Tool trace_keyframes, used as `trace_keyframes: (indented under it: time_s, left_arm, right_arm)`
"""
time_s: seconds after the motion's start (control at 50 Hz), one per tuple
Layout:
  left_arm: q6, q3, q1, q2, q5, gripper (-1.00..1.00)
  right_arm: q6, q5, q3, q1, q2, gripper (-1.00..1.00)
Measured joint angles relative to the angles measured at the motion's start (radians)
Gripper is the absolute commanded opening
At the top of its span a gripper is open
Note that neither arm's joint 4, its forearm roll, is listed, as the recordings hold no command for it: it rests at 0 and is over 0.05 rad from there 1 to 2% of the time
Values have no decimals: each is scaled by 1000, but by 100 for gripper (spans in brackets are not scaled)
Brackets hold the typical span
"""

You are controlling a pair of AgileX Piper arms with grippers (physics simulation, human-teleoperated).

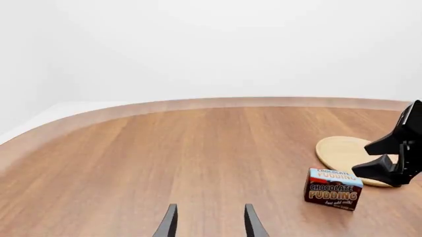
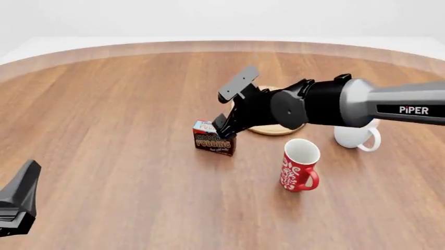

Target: Put the chocolate pudding to the left of the plate.

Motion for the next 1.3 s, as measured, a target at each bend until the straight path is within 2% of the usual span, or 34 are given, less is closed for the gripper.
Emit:
trace_keyframes:
  time_s: [1.3]
  left_arm:
    - [0,0,0,0,0,100]
  right_arm:
    - [50,-120,31,-14,138,100]
